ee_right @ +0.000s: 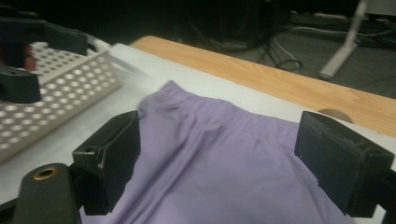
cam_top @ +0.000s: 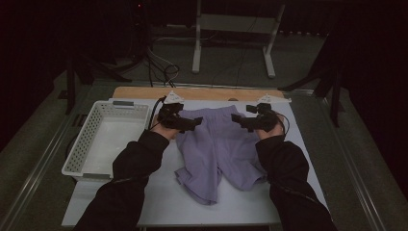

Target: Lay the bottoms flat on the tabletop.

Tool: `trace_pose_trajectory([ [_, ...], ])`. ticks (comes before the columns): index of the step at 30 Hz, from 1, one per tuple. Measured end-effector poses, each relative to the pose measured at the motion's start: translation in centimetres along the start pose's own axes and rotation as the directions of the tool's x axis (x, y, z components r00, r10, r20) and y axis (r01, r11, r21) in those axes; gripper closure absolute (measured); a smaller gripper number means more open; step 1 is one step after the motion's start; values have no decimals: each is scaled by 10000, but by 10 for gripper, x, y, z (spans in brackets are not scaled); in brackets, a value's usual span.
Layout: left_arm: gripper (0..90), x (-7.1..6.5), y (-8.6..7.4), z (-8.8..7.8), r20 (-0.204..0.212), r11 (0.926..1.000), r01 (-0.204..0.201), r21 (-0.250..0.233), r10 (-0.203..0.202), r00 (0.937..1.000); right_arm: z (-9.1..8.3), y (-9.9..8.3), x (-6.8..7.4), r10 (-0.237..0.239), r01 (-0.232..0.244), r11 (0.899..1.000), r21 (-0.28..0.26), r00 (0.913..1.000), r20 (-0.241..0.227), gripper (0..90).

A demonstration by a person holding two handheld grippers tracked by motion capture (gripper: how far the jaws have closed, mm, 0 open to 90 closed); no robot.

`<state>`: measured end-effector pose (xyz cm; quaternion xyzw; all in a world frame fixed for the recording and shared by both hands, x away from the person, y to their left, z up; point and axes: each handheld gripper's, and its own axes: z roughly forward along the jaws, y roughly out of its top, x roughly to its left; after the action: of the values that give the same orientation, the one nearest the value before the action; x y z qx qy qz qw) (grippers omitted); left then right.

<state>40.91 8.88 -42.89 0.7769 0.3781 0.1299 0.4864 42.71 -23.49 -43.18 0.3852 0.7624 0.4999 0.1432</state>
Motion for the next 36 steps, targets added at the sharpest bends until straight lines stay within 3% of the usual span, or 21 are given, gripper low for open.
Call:
trace_pose_trajectory([
  [3,49,-9,-3,-10,107,9999,-151,47,150,9998,-10,-1,6,-214,214,9998,-63,9998,-5,143],
  [7,52,-22,-12,-26,230,10000,-49,-23,49,9997,-26,-4,16,-355,353,9992,-197,9993,-105,143],
  [10,59,-34,-25,-36,410,10000,31,38,-33,9992,-37,-10,24,-434,425,9985,-331,9987,-267,143],
  [13,70,-47,-41,-45,528,9995,-234,200,223,9984,-48,-17,32,-526,509,9979,-398,9977,-431,143],
  [16,142,-56,-56,-52,664,9988,-259,427,231,9975,-58,-27,39,-613,591,9975,-394,9964,-588,143],
  [19,213,-63,-73,-60,619,9967,-524,623,486,9969,-66,-37,46,-714,691,9970,-344,9950,-705,143],
  [23,348,-68,-92,-65,273,9932,-375,1103,347,9990,-77,-51,52,-720,703,9973,-218,9937,-863,143],
  [25,436,-70,-102,-66,35,9903,-528,1283,528,9986,-81,-57,54,-740,729,9972,-158,9935,-861,144],
  [29,489,-66,-119,-62,-341,9860,-274,1646,334,9989,-91,-67,58,-697,685,9975,-161,9935,-901,145],
  [31,507,-60,-128,-57,-269,9830,55,1834,-6,9996,-94,-71,59,-687,678,9976,-133,9938,-872,145],
  [35,509,-49,-141,-48,-367,9713,495,2327,-421,9984,-99,-78,60,-702,700,9975,-57,9948,-733,145],
  [36,517,-48,-143,-46,-305,9681,424,2469,-360,9989,-100,-80,59,-674,673,9977,-39,9951,-723,145],
])
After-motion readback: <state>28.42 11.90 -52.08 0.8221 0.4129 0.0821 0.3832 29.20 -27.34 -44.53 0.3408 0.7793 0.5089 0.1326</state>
